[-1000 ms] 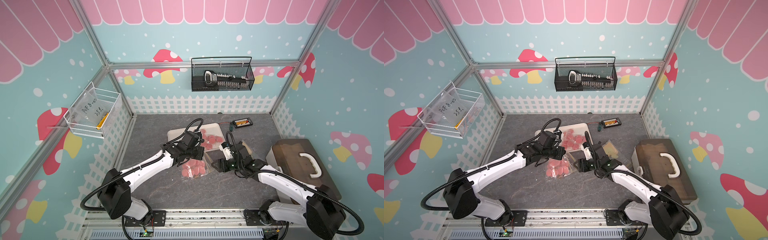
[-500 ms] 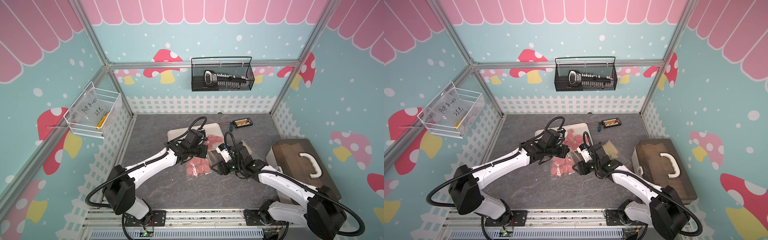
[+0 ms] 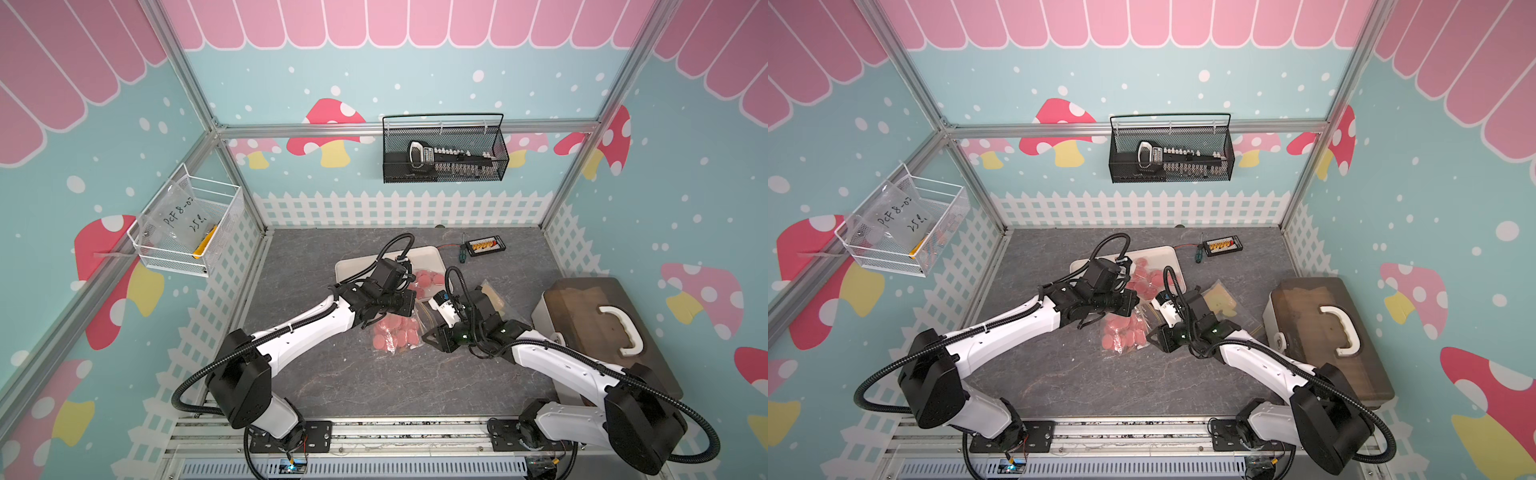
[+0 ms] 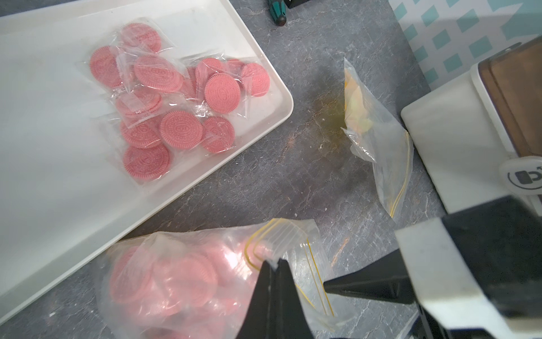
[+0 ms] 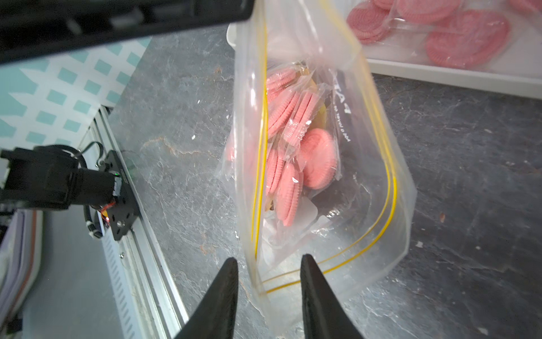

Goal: Pour cookies out of the ziploc bag
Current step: 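Open the ziploc bag at the center of the board, then pour the cookies out of the ziploc bag onto the tray.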

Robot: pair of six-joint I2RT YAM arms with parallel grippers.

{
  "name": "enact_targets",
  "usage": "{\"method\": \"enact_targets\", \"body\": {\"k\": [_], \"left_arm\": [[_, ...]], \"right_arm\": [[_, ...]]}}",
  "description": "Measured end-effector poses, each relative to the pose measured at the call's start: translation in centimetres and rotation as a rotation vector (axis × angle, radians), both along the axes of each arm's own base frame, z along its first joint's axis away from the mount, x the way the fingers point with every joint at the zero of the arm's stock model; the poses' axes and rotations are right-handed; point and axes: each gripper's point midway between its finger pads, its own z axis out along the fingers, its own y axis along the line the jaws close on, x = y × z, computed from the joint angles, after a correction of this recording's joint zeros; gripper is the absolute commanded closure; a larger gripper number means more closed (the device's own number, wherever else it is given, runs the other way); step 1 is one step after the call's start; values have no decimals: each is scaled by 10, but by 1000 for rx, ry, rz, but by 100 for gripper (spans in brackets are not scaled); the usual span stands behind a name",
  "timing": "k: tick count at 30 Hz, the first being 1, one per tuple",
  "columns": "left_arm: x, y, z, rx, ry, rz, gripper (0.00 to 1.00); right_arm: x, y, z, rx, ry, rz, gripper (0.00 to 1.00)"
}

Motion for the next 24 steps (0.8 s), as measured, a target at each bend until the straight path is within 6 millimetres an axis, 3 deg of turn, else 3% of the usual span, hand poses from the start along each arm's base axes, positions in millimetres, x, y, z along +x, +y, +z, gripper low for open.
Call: {"method": "enact_targets", "body": {"k": [11, 17, 20, 24], "left_arm": [[1, -1, -1, 1, 1, 0, 100], [1, -1, -1, 2, 0, -1, 100], [1, -1, -1, 3, 0, -2, 100], [1, 0, -2, 3, 0, -1, 100]], "right_arm": [[-1, -1, -4, -3, 3, -1, 65], [-1, -1, -7, -1, 2, -1, 74], [-2, -1, -8, -1, 3, 3, 86], [-2, 1, -9, 5, 7, 6, 92]]}}
